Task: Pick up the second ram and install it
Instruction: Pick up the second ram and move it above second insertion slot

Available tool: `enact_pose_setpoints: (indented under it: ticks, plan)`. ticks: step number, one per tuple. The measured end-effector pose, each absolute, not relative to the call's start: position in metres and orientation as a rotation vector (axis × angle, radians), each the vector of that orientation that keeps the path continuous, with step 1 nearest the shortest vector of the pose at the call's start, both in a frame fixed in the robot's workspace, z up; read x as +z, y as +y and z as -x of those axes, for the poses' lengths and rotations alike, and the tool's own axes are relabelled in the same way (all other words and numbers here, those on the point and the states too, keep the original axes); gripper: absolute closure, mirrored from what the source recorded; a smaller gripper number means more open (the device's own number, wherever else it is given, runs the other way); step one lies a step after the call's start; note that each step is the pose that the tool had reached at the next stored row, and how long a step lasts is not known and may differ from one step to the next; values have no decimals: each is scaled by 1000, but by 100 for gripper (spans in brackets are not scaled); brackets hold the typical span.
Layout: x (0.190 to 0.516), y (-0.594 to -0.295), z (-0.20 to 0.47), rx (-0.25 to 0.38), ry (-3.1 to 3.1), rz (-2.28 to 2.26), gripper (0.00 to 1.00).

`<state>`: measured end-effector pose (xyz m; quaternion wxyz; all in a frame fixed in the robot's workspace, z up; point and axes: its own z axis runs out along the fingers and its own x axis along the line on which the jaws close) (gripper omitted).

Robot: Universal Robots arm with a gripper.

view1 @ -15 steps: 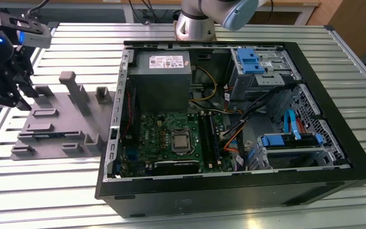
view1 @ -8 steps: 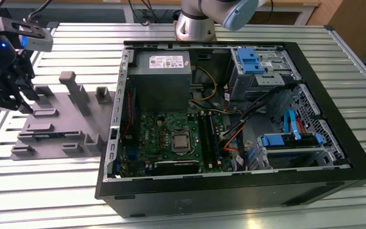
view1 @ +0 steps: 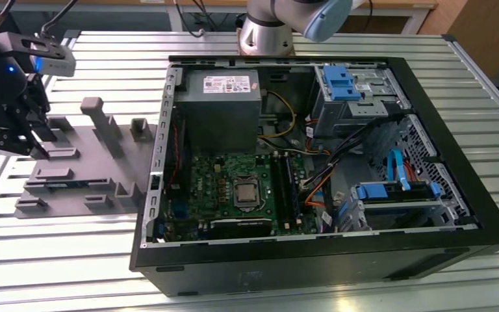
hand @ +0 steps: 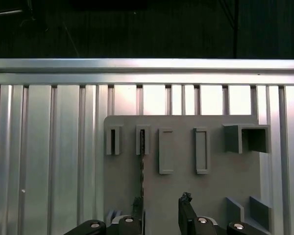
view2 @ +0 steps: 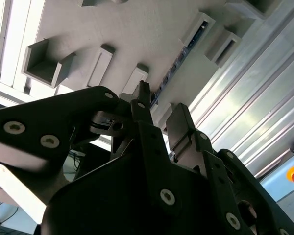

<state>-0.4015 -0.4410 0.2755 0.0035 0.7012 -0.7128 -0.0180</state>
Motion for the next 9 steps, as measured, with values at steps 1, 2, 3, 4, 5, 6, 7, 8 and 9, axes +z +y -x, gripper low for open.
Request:
enact_pose_setpoints:
  ticks: [1,2,3,4,5,6,7,8,9]
  plan:
    - [274,-441,402,-56,-2234,-2198,59]
    - [273,-442,402,-56,-2234,-2198,59]
    - [272,-442,402,-56,-2234,-2198,59]
    - [270,-442,402,-56,-2234,-2198,59]
    - [269,-442,402,-56,-2234,-2198,59]
    - [268,-442,402,-56,-2234,-2198,59]
    - [267,-443,402,-56,-2234,-2198,59]
    - [267,-443,402,-56,-2234,-2198,59]
    - [267,-443,402,-56,-2234,-2198,59]
